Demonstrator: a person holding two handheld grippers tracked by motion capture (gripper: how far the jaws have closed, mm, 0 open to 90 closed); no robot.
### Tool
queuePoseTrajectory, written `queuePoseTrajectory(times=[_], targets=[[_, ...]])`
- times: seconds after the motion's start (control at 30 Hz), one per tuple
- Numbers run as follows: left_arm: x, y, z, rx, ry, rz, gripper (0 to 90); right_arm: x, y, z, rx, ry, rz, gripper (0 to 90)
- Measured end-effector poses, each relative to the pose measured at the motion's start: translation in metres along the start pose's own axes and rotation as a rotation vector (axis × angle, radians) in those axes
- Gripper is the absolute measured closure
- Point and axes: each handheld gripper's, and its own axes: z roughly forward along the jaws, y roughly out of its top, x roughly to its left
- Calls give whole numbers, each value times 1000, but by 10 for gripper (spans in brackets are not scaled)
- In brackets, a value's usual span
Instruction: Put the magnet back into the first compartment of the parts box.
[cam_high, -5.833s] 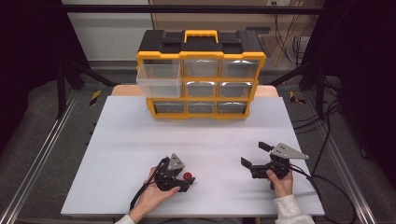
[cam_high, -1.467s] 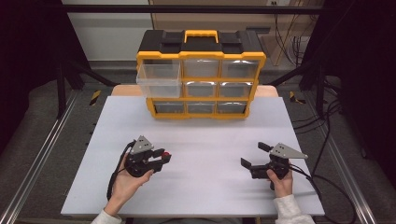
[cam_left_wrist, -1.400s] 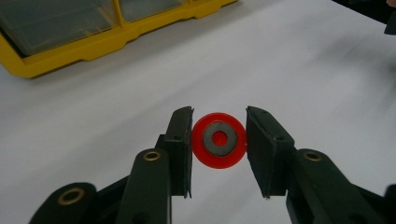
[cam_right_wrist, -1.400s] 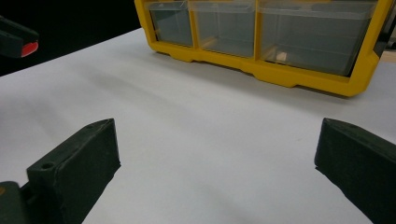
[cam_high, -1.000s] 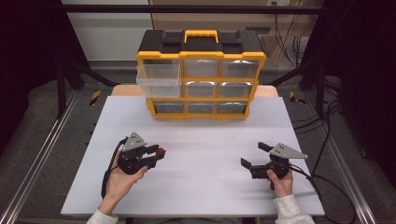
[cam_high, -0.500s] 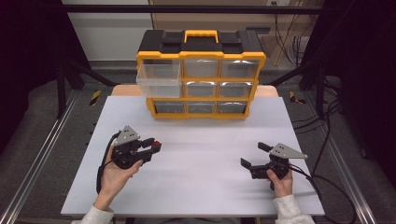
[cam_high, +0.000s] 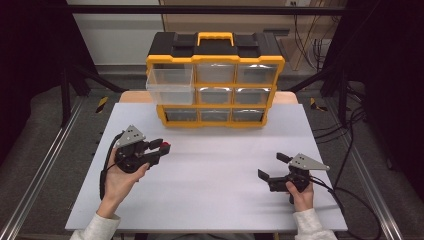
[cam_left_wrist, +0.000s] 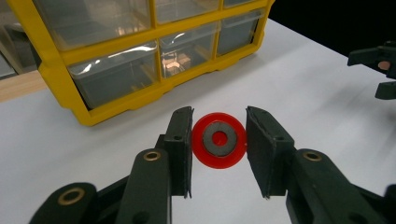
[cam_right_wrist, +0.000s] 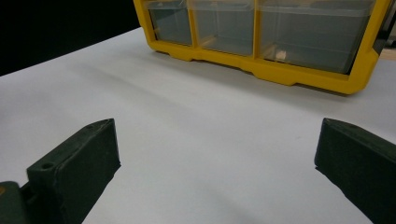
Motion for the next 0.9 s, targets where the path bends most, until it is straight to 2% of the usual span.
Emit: queuePoseTrajectory(times=[0.9], targets=[[0, 46, -12, -73, 6, 22, 619, -1, 0, -1, -4, -6, 3, 5]])
